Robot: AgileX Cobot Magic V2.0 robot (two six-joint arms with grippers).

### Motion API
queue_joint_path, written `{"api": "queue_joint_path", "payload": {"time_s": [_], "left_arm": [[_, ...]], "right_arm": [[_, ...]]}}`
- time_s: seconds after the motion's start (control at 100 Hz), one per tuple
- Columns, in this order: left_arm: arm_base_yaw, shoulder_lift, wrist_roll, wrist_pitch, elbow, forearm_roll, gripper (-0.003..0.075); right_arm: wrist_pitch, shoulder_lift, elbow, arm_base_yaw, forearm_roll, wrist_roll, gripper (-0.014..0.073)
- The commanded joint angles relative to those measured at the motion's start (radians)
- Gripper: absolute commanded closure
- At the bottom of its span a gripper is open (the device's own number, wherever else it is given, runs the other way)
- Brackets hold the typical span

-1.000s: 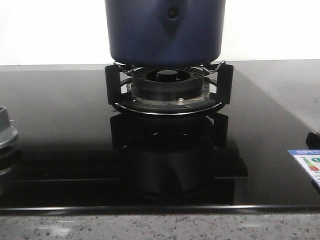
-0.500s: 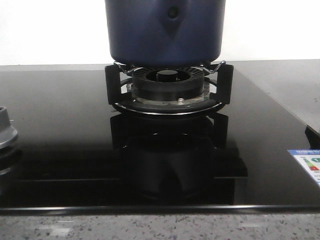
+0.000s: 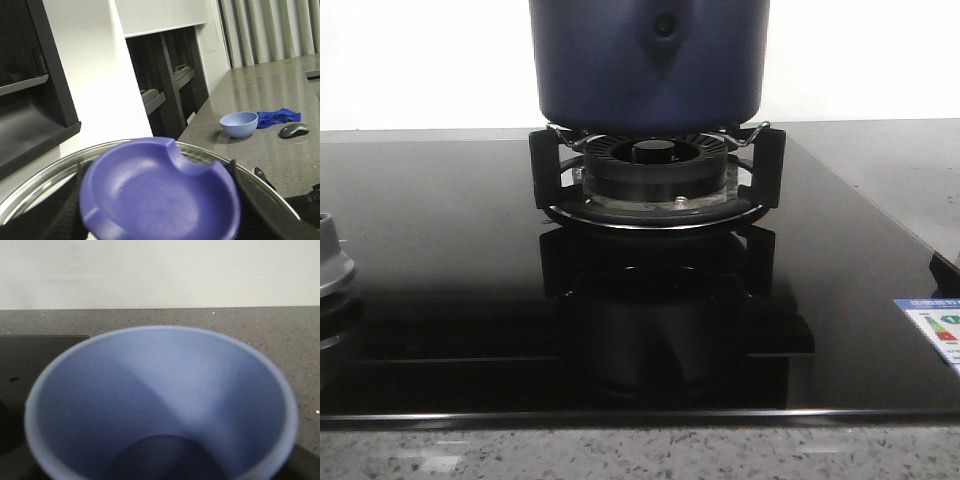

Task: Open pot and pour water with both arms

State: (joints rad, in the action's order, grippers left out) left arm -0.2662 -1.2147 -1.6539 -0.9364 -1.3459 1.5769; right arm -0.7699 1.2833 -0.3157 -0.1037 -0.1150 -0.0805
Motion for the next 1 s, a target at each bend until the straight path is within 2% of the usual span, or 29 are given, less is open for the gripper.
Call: {"api": "queue_joint_path", "payload": {"time_s": [0.0, 0.32, 0.57, 0.76, 0.99], "left_arm": [[0.004, 0.027, 0.010, 0.008, -0.036, 0.095, 0.0429], [0.004, 0.027, 0.010, 0.000, -0.036, 0.095, 0.0429], [0.004, 0.027, 0.010, 0.000, -0.036, 0.095, 0.0429], [0.004, 0.027, 0.010, 0.000, -0.036, 0.094, 0.0429], [0.004, 0.027, 0.010, 0.000, -0.036, 0.094, 0.0429]], "right_arm": [[-0.115, -0.051, -0.028, -0.005, -0.038, 0.011, 0.0347], [-0.131, -0.239, -0.035, 0.013, -0.165, 0.010, 0.0347], [0.103, -0.321, -0.225, 0.079, -0.360, -0.008, 0.0346], [0.262, -0.308, -0.404, 0.200, -0.400, -0.008, 0.0346], [0.359, -0.236, -0.559, 0.311, -0.482, -0.008, 0.0346]]}}
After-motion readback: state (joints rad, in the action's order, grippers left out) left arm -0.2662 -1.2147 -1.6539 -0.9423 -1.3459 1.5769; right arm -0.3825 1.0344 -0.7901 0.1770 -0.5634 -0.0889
